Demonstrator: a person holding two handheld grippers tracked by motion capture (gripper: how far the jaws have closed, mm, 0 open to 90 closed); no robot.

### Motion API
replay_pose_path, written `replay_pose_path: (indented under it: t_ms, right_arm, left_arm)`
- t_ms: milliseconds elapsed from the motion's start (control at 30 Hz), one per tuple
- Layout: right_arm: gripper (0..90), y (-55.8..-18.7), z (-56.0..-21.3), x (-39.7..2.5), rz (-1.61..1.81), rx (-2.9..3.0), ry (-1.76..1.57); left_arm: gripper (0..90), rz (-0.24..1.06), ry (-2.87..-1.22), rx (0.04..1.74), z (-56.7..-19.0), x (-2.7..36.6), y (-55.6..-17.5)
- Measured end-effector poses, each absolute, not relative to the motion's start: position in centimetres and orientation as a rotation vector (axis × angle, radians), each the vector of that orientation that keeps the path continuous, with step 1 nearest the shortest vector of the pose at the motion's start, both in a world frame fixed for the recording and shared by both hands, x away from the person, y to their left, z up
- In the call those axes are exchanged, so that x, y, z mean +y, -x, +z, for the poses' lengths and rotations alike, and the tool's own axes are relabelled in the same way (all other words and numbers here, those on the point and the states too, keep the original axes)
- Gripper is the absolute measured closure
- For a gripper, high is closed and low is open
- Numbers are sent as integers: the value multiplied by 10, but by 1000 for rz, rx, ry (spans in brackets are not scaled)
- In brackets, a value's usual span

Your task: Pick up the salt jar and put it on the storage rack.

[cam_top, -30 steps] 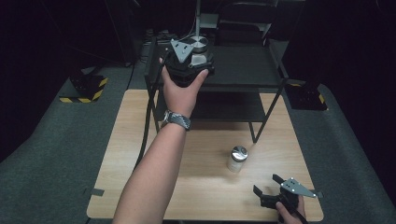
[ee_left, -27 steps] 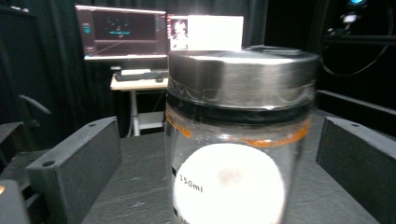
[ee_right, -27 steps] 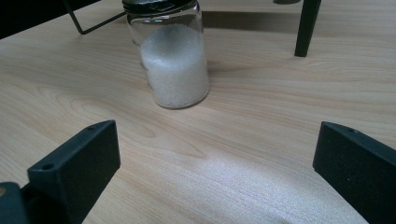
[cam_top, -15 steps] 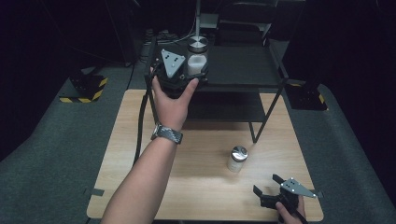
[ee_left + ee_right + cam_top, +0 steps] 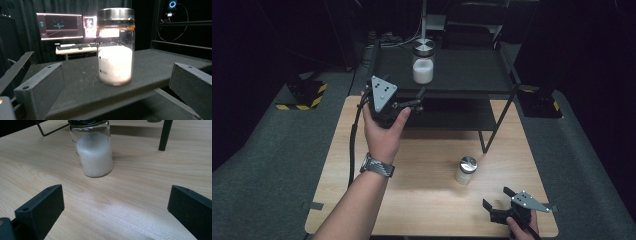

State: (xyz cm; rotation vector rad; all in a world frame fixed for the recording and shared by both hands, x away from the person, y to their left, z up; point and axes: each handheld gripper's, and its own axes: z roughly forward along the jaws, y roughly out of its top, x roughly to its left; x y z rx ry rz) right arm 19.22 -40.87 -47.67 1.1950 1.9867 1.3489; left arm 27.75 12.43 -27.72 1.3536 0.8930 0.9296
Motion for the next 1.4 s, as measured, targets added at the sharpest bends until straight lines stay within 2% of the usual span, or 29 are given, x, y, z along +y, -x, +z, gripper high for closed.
replay_pose_path:
  t_ms: [400, 967, 1400]
  right_arm:
    - [4, -192, -476, -408, 1347, 1988, -1196]
    - [4, -192, -476, -408, 1345, 1989, -1195]
    - [4, -192, -476, -407, 1342, 1994, -1190]
  left_arm:
    - [5, 910, -1332, 888, -308, 146, -247]
    - [5, 873, -1358, 889, -395, 177, -207]
    - [5, 840, -1414, 924, -439, 188, -187]
